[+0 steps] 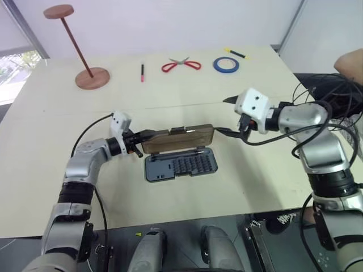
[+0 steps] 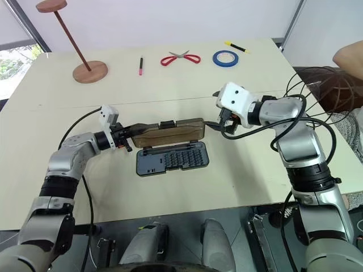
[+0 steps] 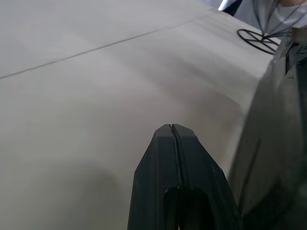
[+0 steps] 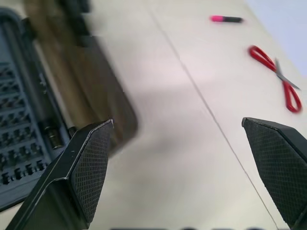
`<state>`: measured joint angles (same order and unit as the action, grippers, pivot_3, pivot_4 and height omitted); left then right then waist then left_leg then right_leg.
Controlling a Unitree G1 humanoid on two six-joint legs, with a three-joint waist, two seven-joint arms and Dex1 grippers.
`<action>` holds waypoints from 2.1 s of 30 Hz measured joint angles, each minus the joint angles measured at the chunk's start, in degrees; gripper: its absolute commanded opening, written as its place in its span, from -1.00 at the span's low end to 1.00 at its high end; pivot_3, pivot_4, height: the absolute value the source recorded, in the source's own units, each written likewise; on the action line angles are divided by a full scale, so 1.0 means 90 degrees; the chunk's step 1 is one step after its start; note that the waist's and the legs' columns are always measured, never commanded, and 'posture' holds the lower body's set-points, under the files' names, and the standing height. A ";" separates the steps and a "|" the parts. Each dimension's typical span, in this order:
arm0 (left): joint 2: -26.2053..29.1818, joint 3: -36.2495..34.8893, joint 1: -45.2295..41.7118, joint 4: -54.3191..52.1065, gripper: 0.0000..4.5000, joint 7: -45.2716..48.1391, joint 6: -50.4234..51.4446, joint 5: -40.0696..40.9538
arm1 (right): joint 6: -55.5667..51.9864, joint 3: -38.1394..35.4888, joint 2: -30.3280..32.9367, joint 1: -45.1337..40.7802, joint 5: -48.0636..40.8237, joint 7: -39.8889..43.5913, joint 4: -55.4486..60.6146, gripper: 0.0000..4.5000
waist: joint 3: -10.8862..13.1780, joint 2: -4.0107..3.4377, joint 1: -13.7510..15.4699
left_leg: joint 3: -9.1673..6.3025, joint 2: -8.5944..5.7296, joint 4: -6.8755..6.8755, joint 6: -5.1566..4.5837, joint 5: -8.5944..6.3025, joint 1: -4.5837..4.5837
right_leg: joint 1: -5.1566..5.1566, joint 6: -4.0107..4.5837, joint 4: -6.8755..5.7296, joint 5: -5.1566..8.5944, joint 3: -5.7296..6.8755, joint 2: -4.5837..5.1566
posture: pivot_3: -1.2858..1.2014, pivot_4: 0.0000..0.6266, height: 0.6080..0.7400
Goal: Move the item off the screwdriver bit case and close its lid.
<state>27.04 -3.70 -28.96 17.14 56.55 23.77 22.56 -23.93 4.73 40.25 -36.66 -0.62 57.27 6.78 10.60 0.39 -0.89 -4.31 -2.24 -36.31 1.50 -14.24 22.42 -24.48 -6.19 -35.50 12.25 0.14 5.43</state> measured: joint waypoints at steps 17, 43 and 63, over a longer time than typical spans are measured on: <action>0.1407 -0.0509 0.1412 -0.2962 -1.00 0.0153 0.2028 0.1447 | -0.0890 -0.0058 -0.0052 0.0647 -0.0476 -0.0407 0.0386 0.99 | 0.0001 0.0000 0.0025 | -0.0001 0.0001 -0.0003 -0.0001 0.0000 0.0000 | 0.0004 0.0001 0.0003 0.0001 0.0003 0.0005 | 0.03 -0.52 1.00; -0.0500 0.1758 -0.2536 0.3375 -1.00 0.2037 -0.1362 -0.1258 | -0.7575 -0.0592 -0.2113 0.1365 -0.4970 -0.2234 0.2735 -0.98 | 0.0002 0.0016 0.0014 | -0.0005 -0.0002 -0.0033 -0.0016 -0.0009 0.0014 | 0.0004 -0.0002 -0.0007 0.0000 0.0009 0.0001 | 0.03 -0.52 1.00; -0.0812 0.1751 -0.2746 0.3763 -1.00 0.2230 -0.1744 -0.1628 | -0.7248 -0.0146 -0.3052 0.1756 -0.4072 -0.4224 0.2093 -0.98 | 0.0002 0.0016 0.0000 | -0.0009 -0.0003 -0.0074 -0.0027 -0.0016 0.0016 | -0.0001 -0.0004 -0.0057 0.0002 0.0008 -0.0001 | 0.03 -0.52 1.00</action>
<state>19.73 12.06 -53.68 51.01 76.62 8.07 7.91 -89.17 3.42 12.78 -20.85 -37.27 19.26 25.61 10.61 0.54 -0.88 -4.39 -2.27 -36.97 1.25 -14.38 22.57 -24.48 -6.23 -36.01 12.27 0.21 5.42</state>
